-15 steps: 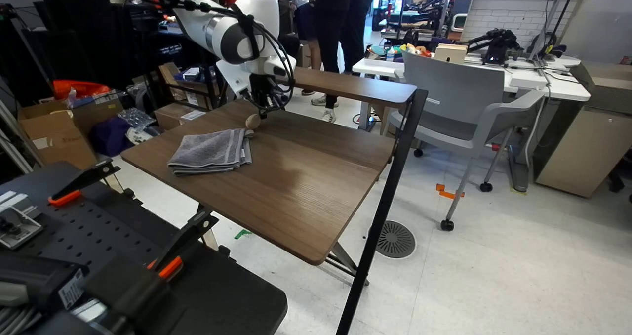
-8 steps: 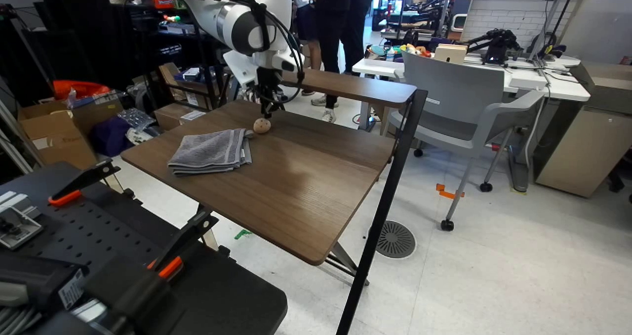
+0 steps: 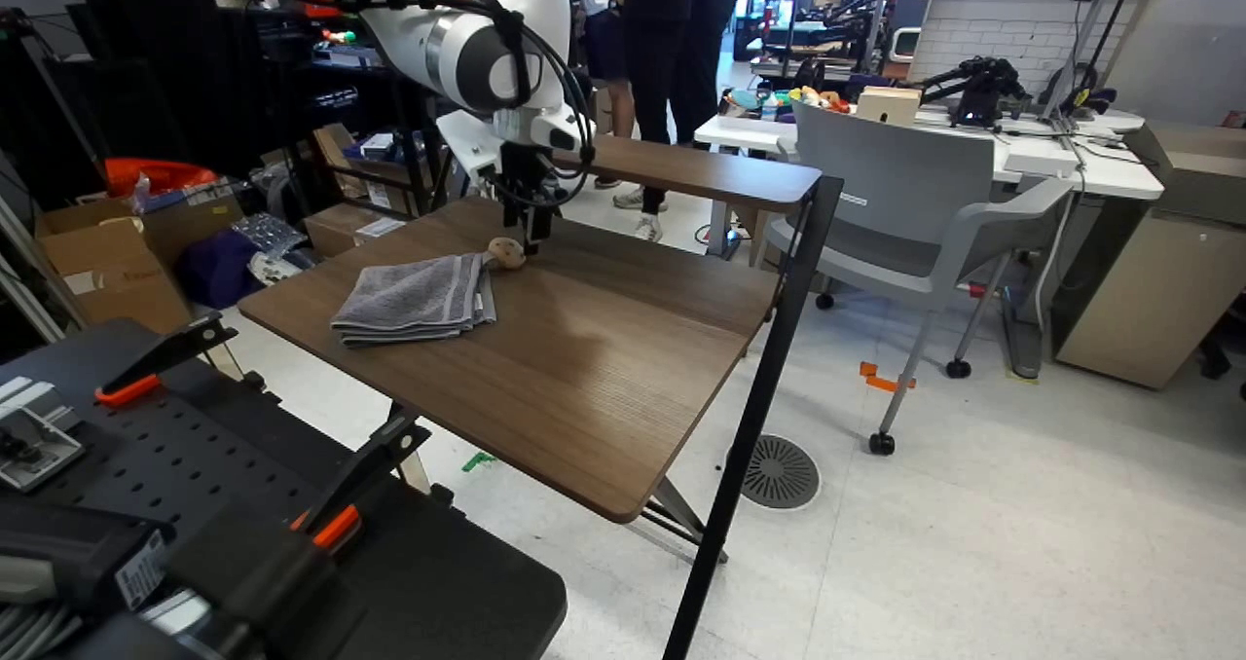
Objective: Slide the towel across the table and move the toy to the right.
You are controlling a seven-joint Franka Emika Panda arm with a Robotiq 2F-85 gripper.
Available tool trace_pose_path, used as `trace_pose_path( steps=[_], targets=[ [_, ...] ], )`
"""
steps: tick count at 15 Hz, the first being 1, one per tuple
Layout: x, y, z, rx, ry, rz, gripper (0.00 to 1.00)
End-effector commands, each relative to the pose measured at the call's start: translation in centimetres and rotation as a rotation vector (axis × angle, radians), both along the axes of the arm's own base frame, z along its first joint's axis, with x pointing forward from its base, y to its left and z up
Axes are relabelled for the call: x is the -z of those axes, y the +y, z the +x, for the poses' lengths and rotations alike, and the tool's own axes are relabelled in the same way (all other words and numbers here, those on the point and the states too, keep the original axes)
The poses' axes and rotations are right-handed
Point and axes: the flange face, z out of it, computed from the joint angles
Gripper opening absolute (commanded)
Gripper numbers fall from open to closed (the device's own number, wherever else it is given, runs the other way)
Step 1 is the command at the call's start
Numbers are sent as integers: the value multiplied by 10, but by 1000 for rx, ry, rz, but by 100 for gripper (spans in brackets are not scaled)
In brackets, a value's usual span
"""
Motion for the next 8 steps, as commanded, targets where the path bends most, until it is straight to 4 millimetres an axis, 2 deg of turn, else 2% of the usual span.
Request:
trace_pose_path(
  steps=[1,8],
  targets=[
    [-3,9,-2,1,38,-33,100],
    [0,23,-11,-21,73,-32,100]
  ],
)
